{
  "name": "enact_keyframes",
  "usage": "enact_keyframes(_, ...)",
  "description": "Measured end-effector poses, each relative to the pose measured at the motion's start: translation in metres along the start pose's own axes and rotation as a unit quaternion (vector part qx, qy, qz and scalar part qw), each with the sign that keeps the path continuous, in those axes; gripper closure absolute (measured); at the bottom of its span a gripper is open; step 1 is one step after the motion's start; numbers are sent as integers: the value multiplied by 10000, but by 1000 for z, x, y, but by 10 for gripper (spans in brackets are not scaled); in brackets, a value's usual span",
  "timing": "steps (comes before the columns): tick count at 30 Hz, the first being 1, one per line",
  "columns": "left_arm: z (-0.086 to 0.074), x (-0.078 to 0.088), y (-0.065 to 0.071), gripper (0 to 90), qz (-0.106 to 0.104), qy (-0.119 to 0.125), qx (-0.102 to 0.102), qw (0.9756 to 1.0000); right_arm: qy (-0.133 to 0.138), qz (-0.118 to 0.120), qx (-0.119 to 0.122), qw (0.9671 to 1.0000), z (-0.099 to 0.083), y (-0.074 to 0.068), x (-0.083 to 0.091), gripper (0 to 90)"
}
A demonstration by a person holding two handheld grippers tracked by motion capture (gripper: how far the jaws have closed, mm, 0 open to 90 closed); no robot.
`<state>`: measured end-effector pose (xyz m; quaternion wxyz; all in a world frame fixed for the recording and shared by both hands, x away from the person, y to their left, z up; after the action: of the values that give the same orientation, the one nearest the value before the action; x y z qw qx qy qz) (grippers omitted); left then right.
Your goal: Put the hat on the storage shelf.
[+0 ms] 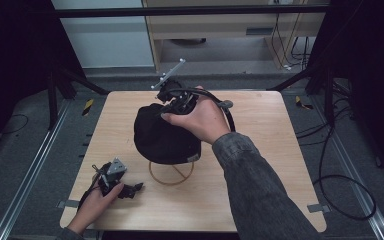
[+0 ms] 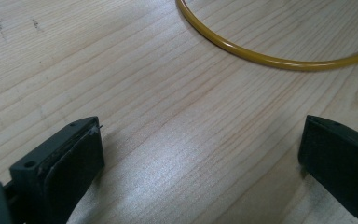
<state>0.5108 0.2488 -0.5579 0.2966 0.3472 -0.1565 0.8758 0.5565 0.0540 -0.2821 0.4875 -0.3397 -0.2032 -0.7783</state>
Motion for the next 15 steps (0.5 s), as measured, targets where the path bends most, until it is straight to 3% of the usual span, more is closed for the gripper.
enact_keyframes(15, 0, 0, 0, 0, 0, -1, 0, 10000, 17, 58, -6, 10000, 0, -2, 1, 696)
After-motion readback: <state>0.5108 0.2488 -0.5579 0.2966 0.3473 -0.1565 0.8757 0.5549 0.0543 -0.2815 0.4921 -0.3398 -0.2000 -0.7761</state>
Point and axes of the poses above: each handheld gripper's, and its own axes: x roughly backward along the jaws, z roughly out of its top, y roughly to its right, the point moved 7 cm from there along -x, roughly forward along the jaws, and after that the axes turned 4 degrees about z, right-handed, at the moved point
